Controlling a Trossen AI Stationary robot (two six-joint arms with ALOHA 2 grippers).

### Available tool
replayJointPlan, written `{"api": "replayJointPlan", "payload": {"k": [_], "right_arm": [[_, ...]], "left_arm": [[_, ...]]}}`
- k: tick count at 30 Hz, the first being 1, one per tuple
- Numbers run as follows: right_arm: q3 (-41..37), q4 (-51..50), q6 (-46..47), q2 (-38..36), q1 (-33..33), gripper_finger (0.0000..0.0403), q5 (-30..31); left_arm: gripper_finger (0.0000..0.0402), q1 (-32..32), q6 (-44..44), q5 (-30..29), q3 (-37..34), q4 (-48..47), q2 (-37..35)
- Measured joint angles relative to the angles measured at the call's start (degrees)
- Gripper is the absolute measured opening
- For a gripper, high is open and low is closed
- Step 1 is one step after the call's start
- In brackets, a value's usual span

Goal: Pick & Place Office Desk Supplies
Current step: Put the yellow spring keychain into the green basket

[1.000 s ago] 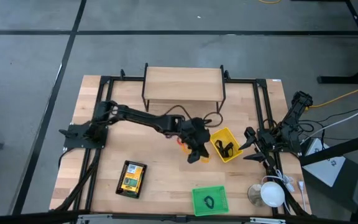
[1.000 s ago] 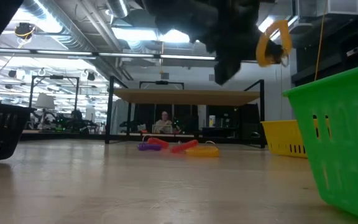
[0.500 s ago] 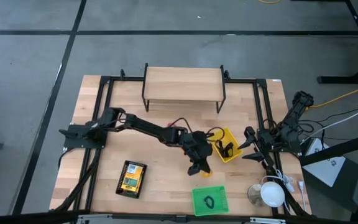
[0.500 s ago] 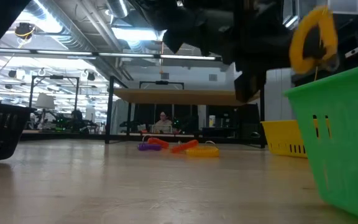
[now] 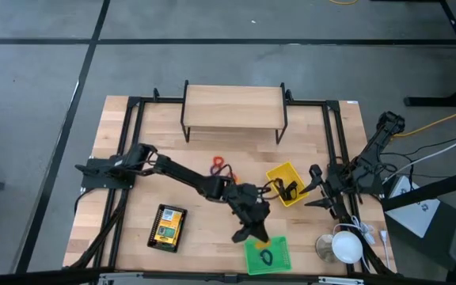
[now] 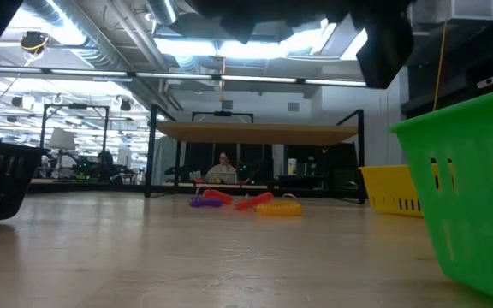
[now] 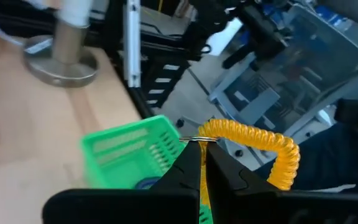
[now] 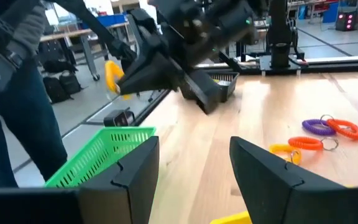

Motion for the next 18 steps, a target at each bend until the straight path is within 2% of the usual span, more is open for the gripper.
{"api": "replayJointPlan", "payload": {"k": [5, 11, 18], "right_arm": [[0.00, -0.02, 0.00, 0.71, 0.00, 0.0199, 0.02], [0.00, 0.00, -0.01, 0.71, 0.00, 0.0199, 0.00], [0.00, 0.02, -0.02, 0.69, 0.00, 0.0199, -0.01]], "left_arm": [[0.0003, -3.05, 0.42, -0.65, -0.03, -0.17, 0.10], [0.0005, -5.26, -2.67, -0.68, 0.02, 7.24, 3.30], [0.0018, -4.07, -7.74, -0.75, -0.01, 15.16, 7.82]]}}
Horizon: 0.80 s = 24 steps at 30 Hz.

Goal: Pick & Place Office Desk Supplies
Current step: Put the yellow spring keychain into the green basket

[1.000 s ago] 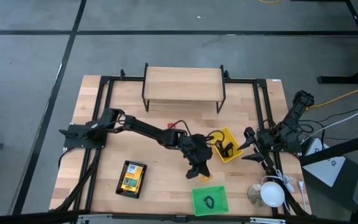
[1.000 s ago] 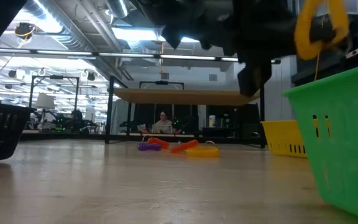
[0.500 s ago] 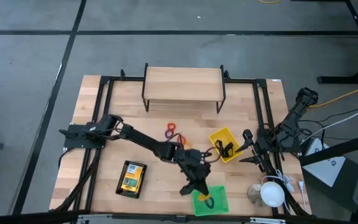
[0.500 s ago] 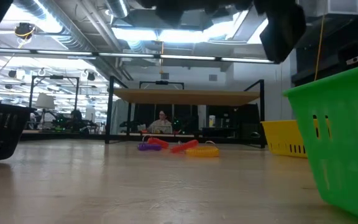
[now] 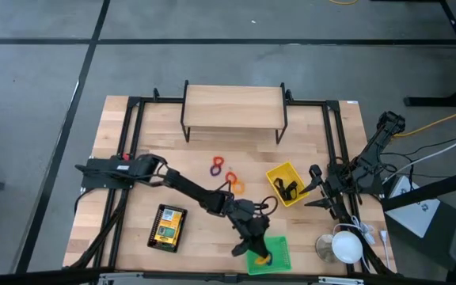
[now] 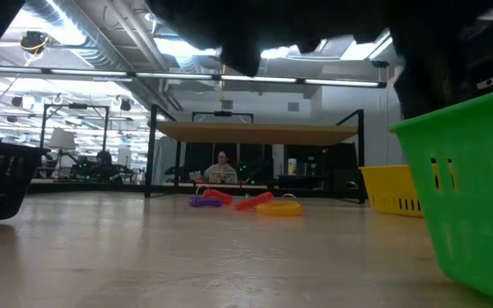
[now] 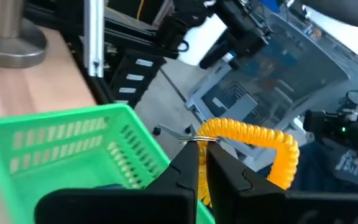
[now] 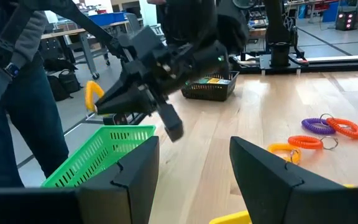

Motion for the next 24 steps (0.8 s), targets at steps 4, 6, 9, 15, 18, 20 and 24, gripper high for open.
{"api": "replayJointPlan", "payload": {"k": [4, 6, 9, 15, 18, 20, 24], "right_arm": [[0.00, 0.00, 0.00, 0.00, 0.00, 0.0199, -0.01], [0.00, 0.00, 0.00, 0.00, 0.00, 0.0199, -0.01], [0.00, 0.00, 0.00, 0.00, 0.00, 0.0199, -0.01], [-0.02, 0.00, 0.00, 0.00, -0.02, 0.0199, -0.01], [-0.02, 0.01, 0.00, 0.00, 0.00, 0.0199, -0.01], [-0.02, 0.00, 0.00, 0.00, 0.00, 0.0199, -0.01], [-0.02, 0.02, 0.00, 0.00, 0.00, 0.0199, -0.01]], "left_arm": [[0.0029, 1.23, 0.58, -1.02, -0.02, 0.37, 0.28], [0.0039, 1.61, 1.64, -2.28, -0.02, 0.39, 0.28], [0.0064, 1.87, 2.90, -3.24, -0.02, 0.37, 0.28], [0.0135, 1.53, 3.07, -4.76, -0.02, 0.37, 0.28], [0.0165, 1.26, 3.03, -6.19, -0.02, 0.37, 0.28], [0.0177, 1.55, 1.51, -6.15, -0.02, 0.33, -0.03], [0.0183, 4.79, -1.36, -5.69, -0.04, -0.19, -3.97]]}}
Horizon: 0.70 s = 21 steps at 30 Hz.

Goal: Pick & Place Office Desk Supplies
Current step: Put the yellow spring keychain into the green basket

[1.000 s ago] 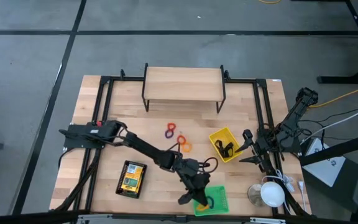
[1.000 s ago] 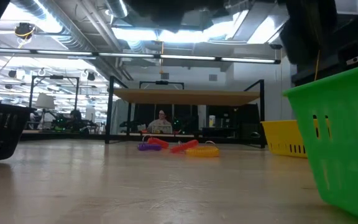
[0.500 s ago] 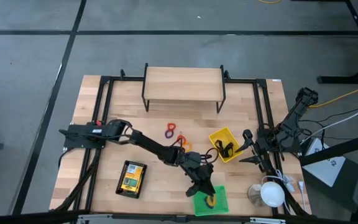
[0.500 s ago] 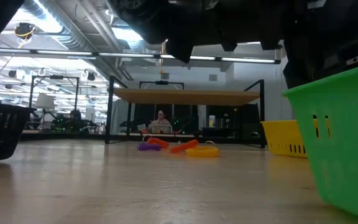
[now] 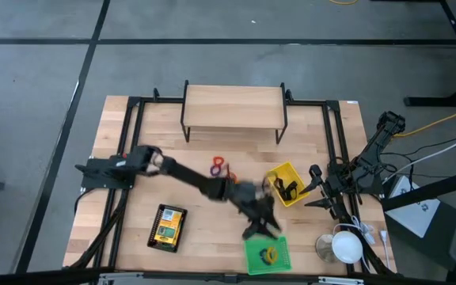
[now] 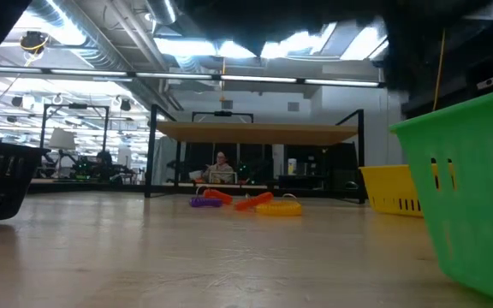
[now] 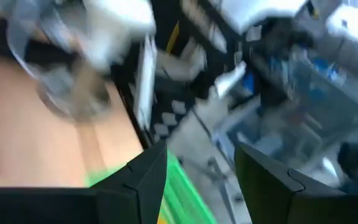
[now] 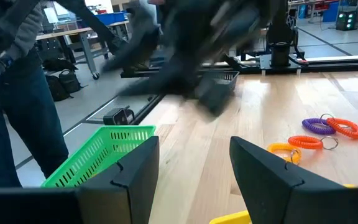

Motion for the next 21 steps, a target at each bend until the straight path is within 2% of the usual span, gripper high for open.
{"api": "replayJointPlan", "payload": {"k": [3, 9, 14, 18, 21], "right_arm": [[0.00, 0.03, 0.00, 0.02, 0.00, 0.0199, -0.23], [-0.07, 0.09, 0.00, 0.02, 0.00, 0.0199, -0.24], [-0.07, 0.12, -0.02, 0.04, -0.01, 0.0199, -0.21], [-0.07, 0.44, -6.68, 0.04, -0.02, 0.0199, 4.91], [-0.07, 0.38, -11.86, 0.04, -0.02, 0.0199, 7.98]], "left_arm": [[0.0176, 3.62, 2.75, -0.81, 0.13, -3.94, -5.52], [0.0164, 10.15, 11.63, -4.50, 0.11, -20.32, -16.91], [0.0163, 15.07, 12.49, -7.48, 0.09, -28.05, -25.32], [0.0163, 18.14, 12.51, -11.58, 0.09, -33.80, -31.77], [0.0163, 19.45, 12.76, -16.86, 0.09, -41.51, -36.15]]}}
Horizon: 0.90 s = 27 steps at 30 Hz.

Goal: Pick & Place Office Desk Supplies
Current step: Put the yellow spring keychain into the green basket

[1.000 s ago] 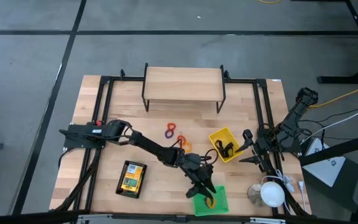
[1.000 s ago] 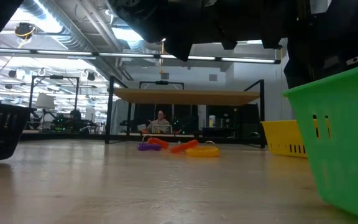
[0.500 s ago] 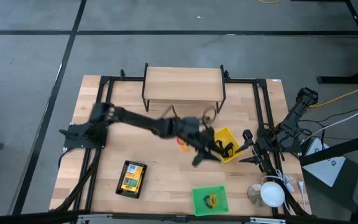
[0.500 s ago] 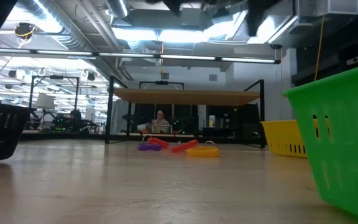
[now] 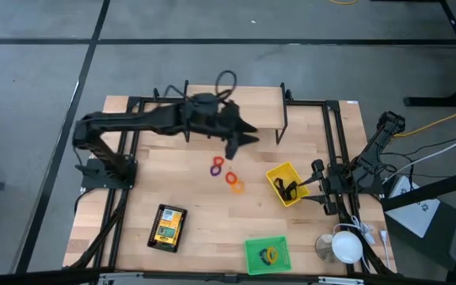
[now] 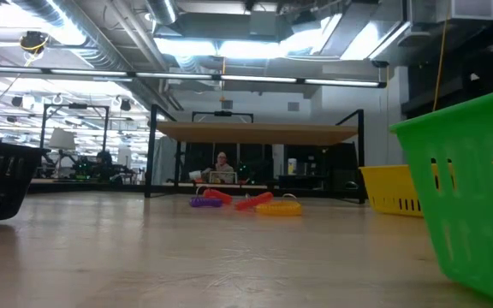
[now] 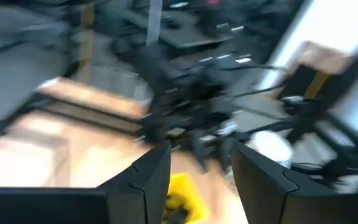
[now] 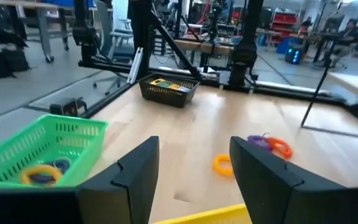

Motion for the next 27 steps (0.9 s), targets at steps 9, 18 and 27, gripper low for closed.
{"api": "replayJointPlan", "payload": {"k": [9, 18, 27], "right_arm": [[-0.04, 15.59, -17.66, 0.07, -0.67, 0.0199, -1.20], [1.72, 48.38, -8.72, 5.15, -10.89, 0.0199, 0.87], [21.05, 47.10, 2.29, 32.25, -28.31, 0.0199, -3.72]], "left_arm": [[0.0163, 0.09, -1.72, -8.66, -0.07, -9.51, -9.63], [0.0163, -1.87, -0.40, -17.95, -0.28, -12.92, -12.98], [0.0159, -1.52, -3.26, -17.25, -2.34, -26.32, -11.54]]}}
